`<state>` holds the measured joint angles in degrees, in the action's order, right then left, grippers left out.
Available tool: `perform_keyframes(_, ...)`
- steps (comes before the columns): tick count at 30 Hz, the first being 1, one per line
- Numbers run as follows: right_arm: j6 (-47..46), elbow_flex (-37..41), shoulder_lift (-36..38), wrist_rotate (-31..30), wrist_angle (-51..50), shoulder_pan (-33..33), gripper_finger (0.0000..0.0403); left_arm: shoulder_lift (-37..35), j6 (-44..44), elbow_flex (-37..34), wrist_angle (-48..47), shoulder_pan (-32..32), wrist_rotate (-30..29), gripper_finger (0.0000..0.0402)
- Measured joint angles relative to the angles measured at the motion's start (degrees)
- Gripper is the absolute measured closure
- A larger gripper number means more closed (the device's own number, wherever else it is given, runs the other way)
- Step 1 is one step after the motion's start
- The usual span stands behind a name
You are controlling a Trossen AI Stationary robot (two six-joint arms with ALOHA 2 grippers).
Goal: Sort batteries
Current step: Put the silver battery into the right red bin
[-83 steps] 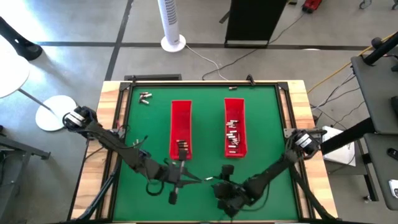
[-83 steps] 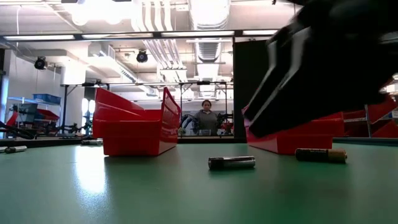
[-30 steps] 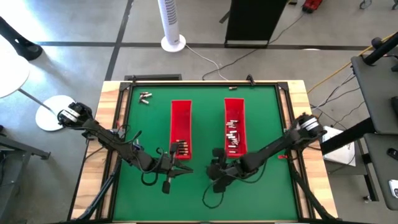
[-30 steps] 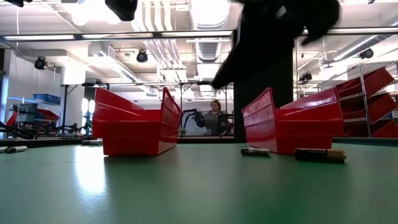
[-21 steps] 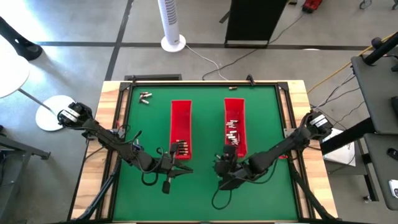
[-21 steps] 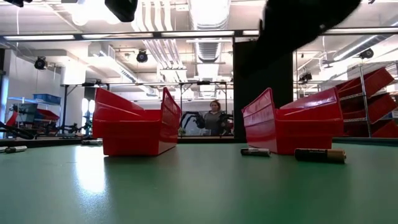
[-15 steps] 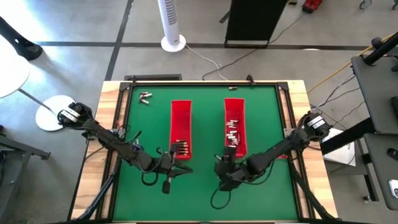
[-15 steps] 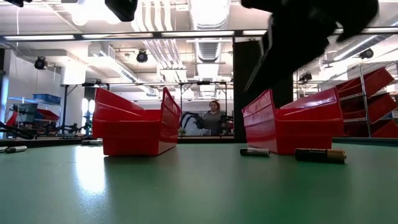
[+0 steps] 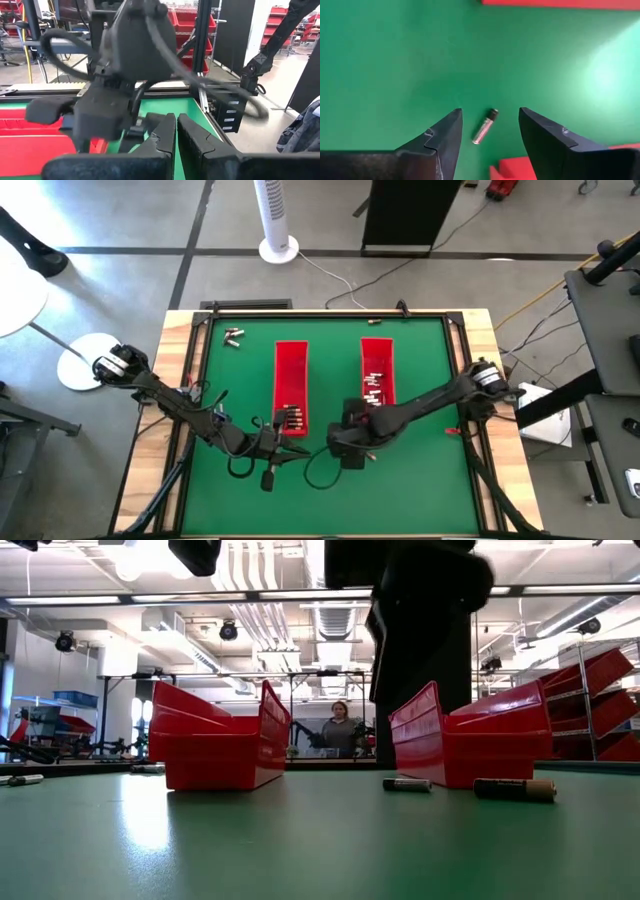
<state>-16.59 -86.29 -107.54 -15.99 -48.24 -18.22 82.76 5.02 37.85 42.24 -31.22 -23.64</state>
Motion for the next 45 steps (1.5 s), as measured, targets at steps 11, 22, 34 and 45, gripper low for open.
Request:
perform_keyframes(11,1.32,-4.50,-3.18,7.39,-5.50,6.62,0.0207,0.00,0.00,0.00,-1.18,0.00,-0.09,0.0402)
perform_keyframes(22,5.30,-4.52,-7.83,9.14,-5.58,7.20,0.0200,0.02,0.00,0.00,-2.11,0.04,0.24,0.0402)
perform_keyframes(34,3.23,-4.52,-9.16,13.09,-5.82,7.76,0.0202,0.02,0.01,0.00,-2.73,0.17,0.06,0.0402)
perform_keyframes(45,3.77,-4.52,-12.56,13.75,-7.75,7.78,0.0209,0.02,0.02,0.00,-2.60,0.20,0.11,0.0402)
